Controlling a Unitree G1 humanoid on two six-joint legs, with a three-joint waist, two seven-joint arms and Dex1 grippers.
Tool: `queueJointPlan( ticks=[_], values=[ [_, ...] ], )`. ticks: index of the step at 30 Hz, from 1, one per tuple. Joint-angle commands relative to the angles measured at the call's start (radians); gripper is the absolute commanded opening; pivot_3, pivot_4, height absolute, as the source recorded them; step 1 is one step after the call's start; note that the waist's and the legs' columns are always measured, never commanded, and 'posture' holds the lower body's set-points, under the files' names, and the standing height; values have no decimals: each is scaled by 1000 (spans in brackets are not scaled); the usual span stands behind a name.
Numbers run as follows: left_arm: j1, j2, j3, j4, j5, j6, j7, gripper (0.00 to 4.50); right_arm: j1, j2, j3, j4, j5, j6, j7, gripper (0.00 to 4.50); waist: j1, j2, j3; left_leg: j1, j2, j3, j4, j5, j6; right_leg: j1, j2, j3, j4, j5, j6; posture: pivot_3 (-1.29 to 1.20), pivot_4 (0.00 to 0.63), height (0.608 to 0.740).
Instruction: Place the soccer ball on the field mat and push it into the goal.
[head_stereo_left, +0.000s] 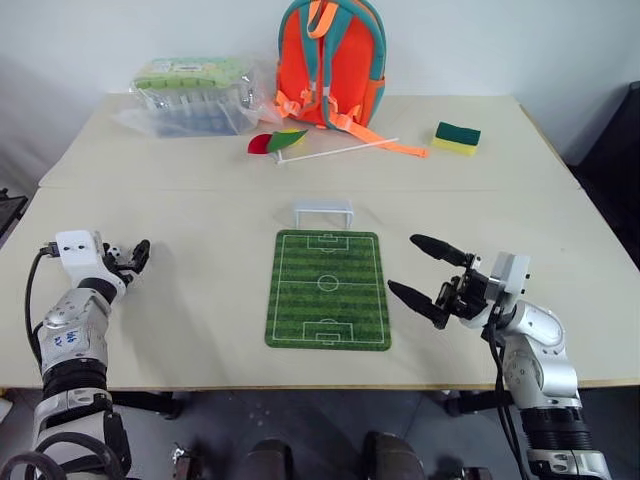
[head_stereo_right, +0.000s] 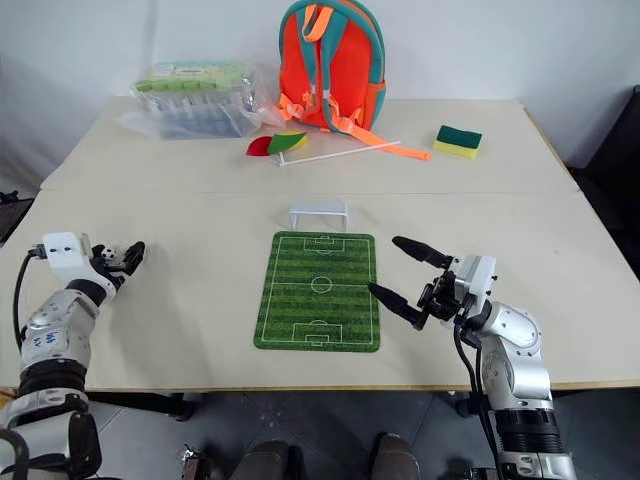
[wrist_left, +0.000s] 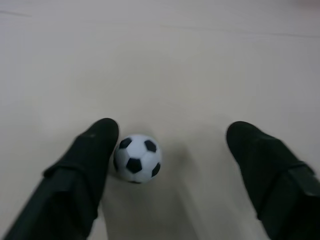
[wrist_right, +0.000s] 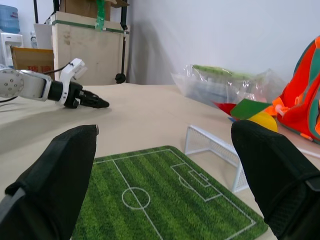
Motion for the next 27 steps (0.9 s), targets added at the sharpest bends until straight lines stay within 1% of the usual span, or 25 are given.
queueJointPlan(
  ticks=[1,2,3,6,7,8,11,14,15,16,17,18,19,22,24,27],
  values=[
    [-19,17,6,29,9,-36,-6,2530,17,-3,-13,-40,13,2,-10,4500,1,0,0,0,0,0,0,0,0,0,0,0,0,0,0,0,150,740],
    [-21,18,5,38,11,-40,-8,2269,21,-3,-14,-40,13,1,-10,4500,1,0,0,0,0,0,0,0,0,0,0,0,0,0,0,0,150,740],
    [-23,18,5,47,12,-44,-9,1868,24,-4,-15,-39,13,0,-9,4500,1,0,0,0,0,0,0,0,0,0,0,0,0,0,0,0,150,740],
    [-22,23,6,61,16,-56,-13,915,30,-3,-19,-26,11,-12,-1,4500,0,0,0,0,0,0,0,0,0,0,0,0,0,0,0,0,150,740],
    [-19,24,9,60,13,-68,-22,850,30,-4,-20,-24,10,-15,-1,4500,0,0,0,1,0,1,0,0,0,0,0,0,1,0,0,0,150,740],
    [-13,19,19,36,-11,-91,-66,850,30,-7,-23,-19,8,-21,3,4500,0,0,0,1,0,1,0,0,0,0,0,1,1,0,0,0,150,740],
    [25,-3,34,-99,-103,-161,-256,850,28,-33,-51,2,15,-35,23,4500,0,0,0,0,0,1,0,0,0,0,0,0,0,0,0,0,150,740],
    [79,-14,2,-258,-184,-149,-455,850,34,-76,-82,4,38,-29,58,4500,3,0,0,-1,0,0,0,0,0,0,0,0,0,0,0,0,150,740],
    [116,-11,-34,-359,-225,-114,-551,850,44,-102,-97,1,48,-24,83,4500,2,0,0,-1,0,0,0,0,0,0,0,0,0,0,0,0,150,740],
    [157,-1,-86,-472,-256,-81,-648,850,66,-144,-111,-1,51,-34,137,4500,3,0,0,-1,0,1,0,0,0,0,0,0,-1,0,0,0,150,740],
    [186,17,-163,-580,-272,-22,-735,850,103,-202,-128,4,56,-52,223,4500,6,0,0,-1,0,1,0,0,0,0,-1,0,0,0,0,0,150,740],
    [207,32,-245,-669,-263,3,-815,850,144,-258,-146,6,70,-46,303,4500,13,0,0,-1,0,1,0,-1,1,0,-1,0,-1,0,0,0,150,740],
    [218,41,-294,-719,-251,18,-857,850,171,-294,-156,8,84,-41,353,4500,21,1,1,-1,0,1,0,-1,1,1,-1,0,-1,0,0,0,150,740],
    [217,31,-435,-780,-178,6,-933,850,227,-348,-181,21,99,-35,408,4500,24,1,1,0,0,3,0,-1,2,1,0,1,-2,0,0,0,150,740],
    [185,-5,-540,-757,-88,-62,-963,850,260,-359,-194,29,87,-47,428,4500,22,1,0,2,1,4,1,-1,1,1,0,3,-1,0,0,0,150,740],
    [131,-79,-618,-690,-1,-119,-934,850,300,-360,-204,12,79,-55,422,4500,25,1,1,2,1,6,1,-1,1,1,0,4,-1,0,0,0,150,740]
  ],
)
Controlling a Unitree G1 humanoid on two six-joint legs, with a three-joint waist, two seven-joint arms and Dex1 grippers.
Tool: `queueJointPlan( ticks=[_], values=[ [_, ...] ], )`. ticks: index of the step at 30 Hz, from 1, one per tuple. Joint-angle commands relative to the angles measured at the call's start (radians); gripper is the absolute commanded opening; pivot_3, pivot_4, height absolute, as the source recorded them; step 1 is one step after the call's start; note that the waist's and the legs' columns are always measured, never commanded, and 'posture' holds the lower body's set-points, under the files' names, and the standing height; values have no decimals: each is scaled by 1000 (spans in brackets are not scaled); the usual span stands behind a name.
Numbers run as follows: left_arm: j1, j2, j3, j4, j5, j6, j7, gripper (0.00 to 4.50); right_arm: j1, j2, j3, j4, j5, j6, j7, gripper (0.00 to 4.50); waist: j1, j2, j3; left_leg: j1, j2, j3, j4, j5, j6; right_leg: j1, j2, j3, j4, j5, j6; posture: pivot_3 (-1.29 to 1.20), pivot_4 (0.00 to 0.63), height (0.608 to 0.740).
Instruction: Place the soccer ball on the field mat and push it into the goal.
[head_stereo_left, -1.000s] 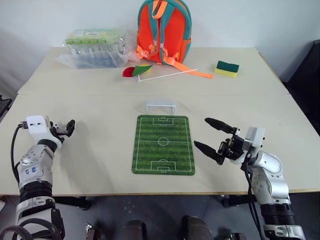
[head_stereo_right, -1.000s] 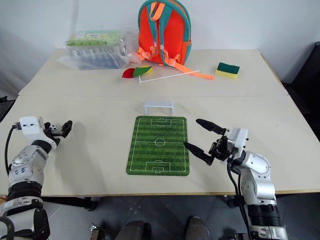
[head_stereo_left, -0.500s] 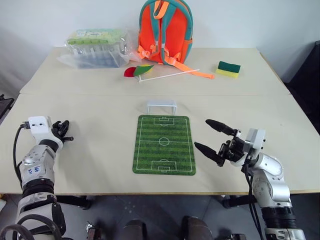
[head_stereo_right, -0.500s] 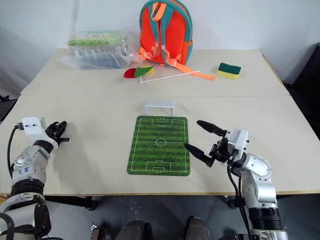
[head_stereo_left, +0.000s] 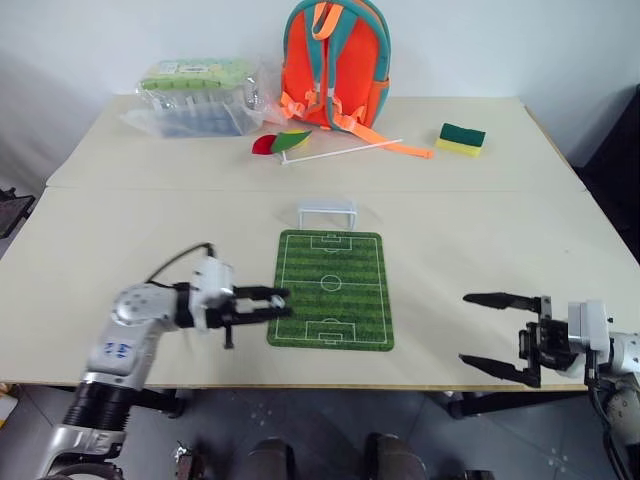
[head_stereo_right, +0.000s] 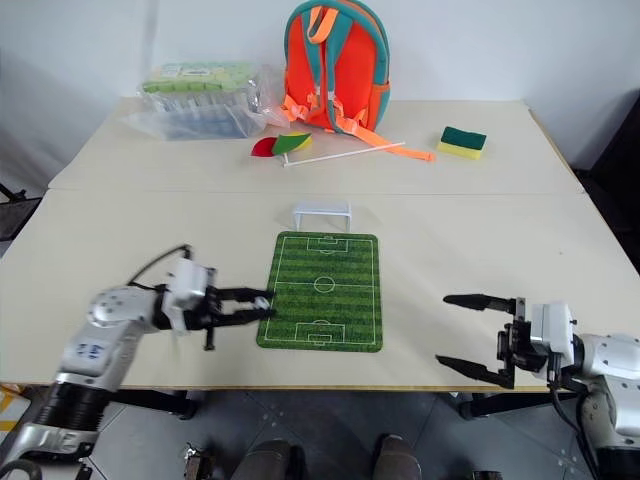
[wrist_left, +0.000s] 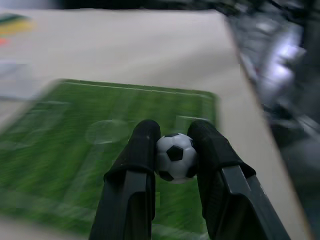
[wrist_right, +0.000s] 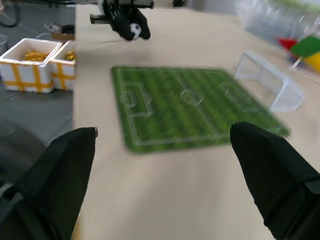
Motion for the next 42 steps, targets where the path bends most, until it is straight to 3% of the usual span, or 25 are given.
queueJointPlan(
  ticks=[1,8,17,23,39,42],
  values=[
    [-59,-63,-67,66,102,-79,28,850,36,-9,-40,-41,14,-15,12,4500,3,0,0,0,0,0,0,0,0,0,0,0,0,0,0,0,150,740],
    [-108,-132,-133,214,248,-187,92,850,123,10,-72,-157,31,16,-63,4500,5,0,0,-1,0,0,0,0,1,0,0,0,-1,0,0,0,150,740],
    [-94,-161,-139,208,246,-189,90,850,217,40,-62,-261,26,40,-131,4500,23,0,0,-1,-1,0,1,0,1,0,-1,0,-1,1,1,0,150,740],
    [-92,-168,-126,192,238,-203,105,2756,187,47,-29,-249,10,44,-151,4500,25,1,0,-1,-1,0,1,0,1,0,-1,0,-1,1,1,0,150,740],
    [-94,-135,-72,121,164,-190,67,2756,120,77,32,-214,-23,46,-167,4500,25,1,0,-1,-1,0,1,0,1,0,0,0,-1,1,1,0,150,740],
    [-36,-59,-25,14,89,-158,8,2756,107,79,44,-206,-25,48,-167,4500,21,1,0,-1,0,0,1,0,1,0,0,0,-1,1,1,0,150,740]
  ],
)
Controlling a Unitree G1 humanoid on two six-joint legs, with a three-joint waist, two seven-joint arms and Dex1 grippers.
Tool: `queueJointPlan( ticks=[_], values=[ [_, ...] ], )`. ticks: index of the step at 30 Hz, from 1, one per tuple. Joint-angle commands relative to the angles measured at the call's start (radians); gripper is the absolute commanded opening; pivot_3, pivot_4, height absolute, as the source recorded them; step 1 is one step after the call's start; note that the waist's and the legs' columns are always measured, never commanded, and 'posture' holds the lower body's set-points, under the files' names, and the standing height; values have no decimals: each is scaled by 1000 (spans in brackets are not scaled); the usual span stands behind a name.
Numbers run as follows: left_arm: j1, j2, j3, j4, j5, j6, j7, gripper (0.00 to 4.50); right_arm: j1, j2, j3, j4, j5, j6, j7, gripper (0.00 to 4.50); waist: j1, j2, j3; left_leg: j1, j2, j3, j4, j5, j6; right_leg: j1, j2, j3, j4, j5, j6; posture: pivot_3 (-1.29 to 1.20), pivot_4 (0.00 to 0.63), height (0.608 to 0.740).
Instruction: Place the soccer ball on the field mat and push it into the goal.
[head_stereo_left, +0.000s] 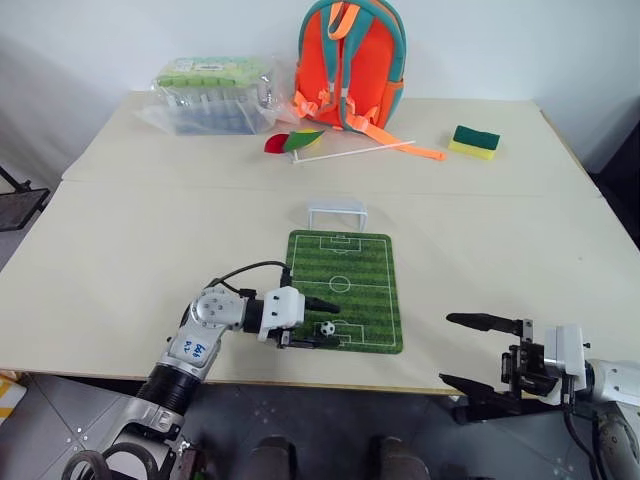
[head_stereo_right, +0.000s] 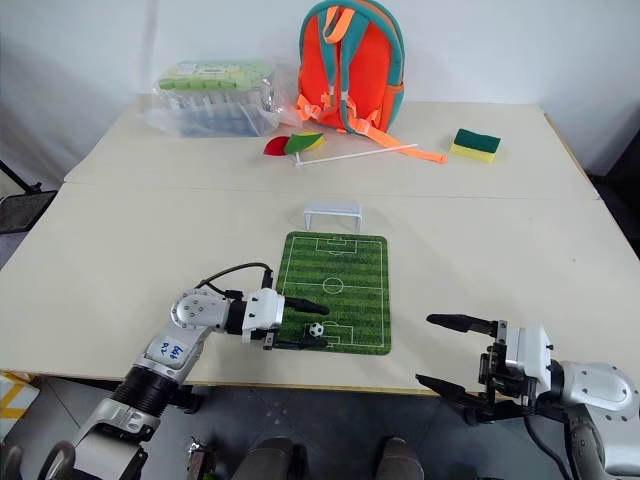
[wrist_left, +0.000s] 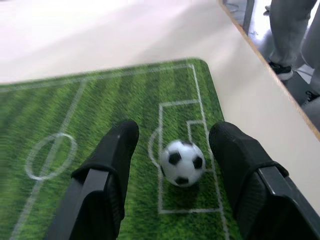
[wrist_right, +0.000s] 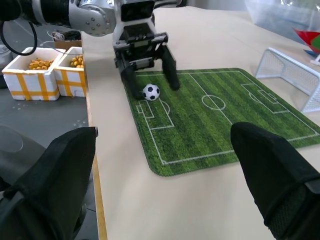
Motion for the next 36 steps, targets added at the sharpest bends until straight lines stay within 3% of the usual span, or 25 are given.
queueJointPlan(
  ticks=[1,9,17,18,24,28,36],
  values=[
    [71,91,77,-154,-109,32,-64,2756,-6,8,-2,2,11,-1,0,4500,-8,0,0,0,0,0,0,0,0,0,0,0,0,0,0,0,150,740],
    [291,234,243,-394,-294,187,-51,2756,-22,18,-3,24,16,-17,9,4500,-21,1,1,0,1,0,0,0,0,0,0,0,0,0,0,0,150,740],
    [458,201,208,-420,-268,176,-44,190,-39,35,-20,54,15,-93,41,4500,-19,2,1,0,0,-1,0,-1,0,0,0,0,0,0,0,0,150,740],
    [458,193,195,-416,-263,176,-45,31,-41,34,-19,56,16,-99,47,4500,-19,2,1,0,0,0,0,-1,0,0,0,0,0,0,0,0,150,740],
    [378,124,129,-362,-202,173,-1,31,-46,29,-15,62,16,-104,53,4500,-17,2,1,0,0,0,0,0,0,0,0,0,0,0,0,0,150,740],
    [252,54,55,-232,-113,169,37,31,-27,32,-18,42,16,-94,36,4500,-16,2,0,0,0,0,0,0,0,0,0,0,0,0,0,0,150,740],
    [90,-44,26,-24,-4,123,137,31,26,48,-27,-13,14,-99,-17,4500,-18,2,0,0,0,0,0,0,0,0,0,1,0,0,0,0,150,740]
  ],
)
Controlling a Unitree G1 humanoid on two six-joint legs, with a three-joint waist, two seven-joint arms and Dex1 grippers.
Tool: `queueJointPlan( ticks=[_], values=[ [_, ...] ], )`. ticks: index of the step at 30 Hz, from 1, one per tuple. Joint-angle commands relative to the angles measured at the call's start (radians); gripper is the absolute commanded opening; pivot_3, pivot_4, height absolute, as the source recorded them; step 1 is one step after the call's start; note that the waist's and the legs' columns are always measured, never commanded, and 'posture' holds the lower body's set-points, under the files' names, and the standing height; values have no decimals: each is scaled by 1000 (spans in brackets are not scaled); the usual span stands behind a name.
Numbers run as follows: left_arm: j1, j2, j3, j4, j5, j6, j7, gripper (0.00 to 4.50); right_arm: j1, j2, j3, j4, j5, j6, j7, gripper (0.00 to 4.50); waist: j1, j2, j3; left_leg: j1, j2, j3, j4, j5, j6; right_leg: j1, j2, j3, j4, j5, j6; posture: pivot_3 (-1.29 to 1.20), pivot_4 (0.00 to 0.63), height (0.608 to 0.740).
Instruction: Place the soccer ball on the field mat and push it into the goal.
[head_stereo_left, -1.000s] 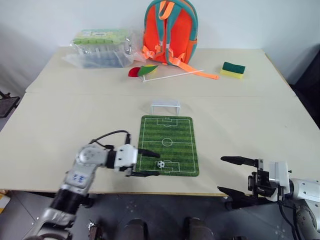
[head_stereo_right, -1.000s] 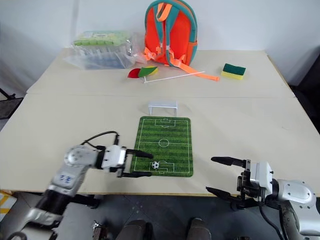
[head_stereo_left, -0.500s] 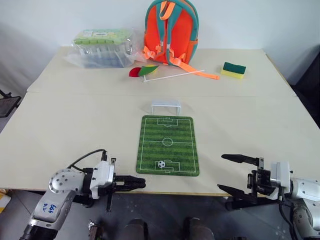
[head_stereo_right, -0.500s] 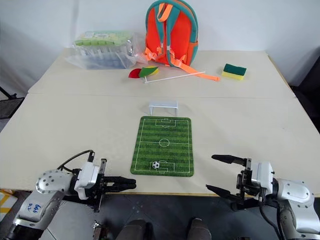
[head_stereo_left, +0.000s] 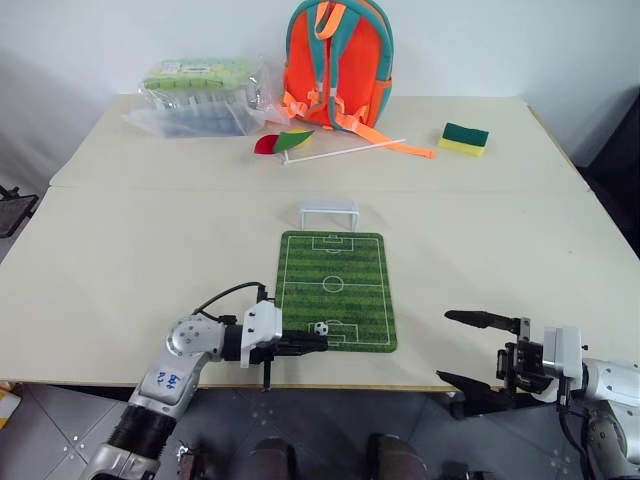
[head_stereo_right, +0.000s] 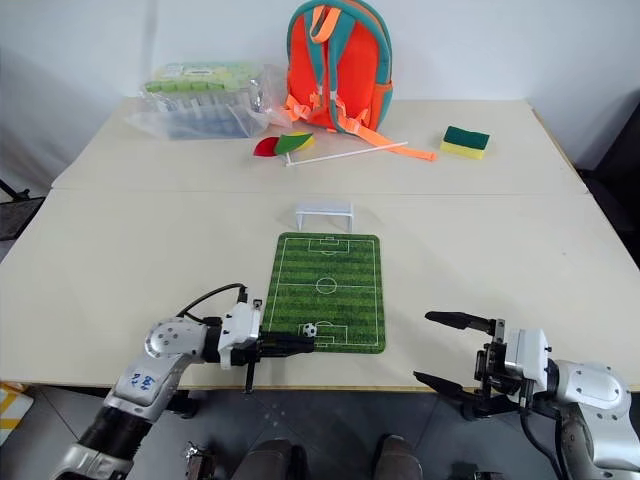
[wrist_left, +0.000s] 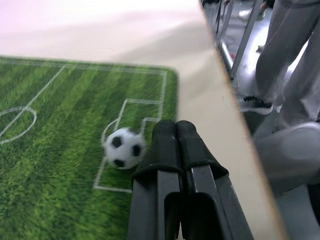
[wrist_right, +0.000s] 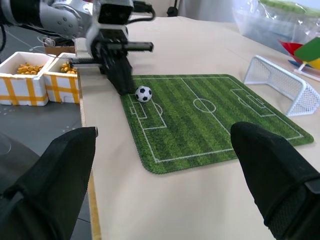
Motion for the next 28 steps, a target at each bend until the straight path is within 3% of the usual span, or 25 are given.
queueJointPlan(
  ticks=[1,3,7,11,19,21,24,28],
  values=[
    [-88,-55,18,96,47,-42,98,31,26,20,-28,-63,17,-11,-42,4500,6,0,0,0,0,0,1,0,0,0,0,0,0,0,0,0,150,740],
    [-161,-97,53,183,77,-71,199,31,38,37,-38,-85,21,-6,-86,4500,9,0,0,0,0,0,1,0,0,0,0,0,1,0,0,0,150,740],
    [-299,-183,188,279,8,-50,368,31,42,90,-59,-115,19,-1,-200,4500,10,-1,0,-1,0,0,1,0,0,0,0,0,0,0,1,0,150,740],
    [-308,-138,234,249,-35,-92,286,31,32,137,-72,-125,11,3,-302,4500,-4,0,0,0,0,0,0,0,0,0,0,-1,0,0,1,0,150,740],
    [-77,159,408,36,-131,29,184,31,-24,162,-81,-97,16,-7,-380,4500,-25,0,0,0,0,0,0,0,0,-1,0,1,0,0,1,0,150,740],
    [-25,193,436,10,-128,56,203,31,-30,160,-81,-82,15,-13,-372,4500,-17,0,0,0,1,0,-1,0,0,-1,0,1,0,0,0,0,150,740],
    [174,263,580,-28,-134,63,214,31,-61,166,-66,-45,4,-23,-360,4500,-19,0,0,0,0,0,-1,-1,1,-1,0,1,0,0,1,0,150,740],
    [309,238,662,-78,-159,53,261,31,-92,171,-50,-16,2,-30,-341,4500,-24,0,1,-1,1,0,-2,-1,0,-2,0,1,0,0,0,0,150,740]
  ],
)
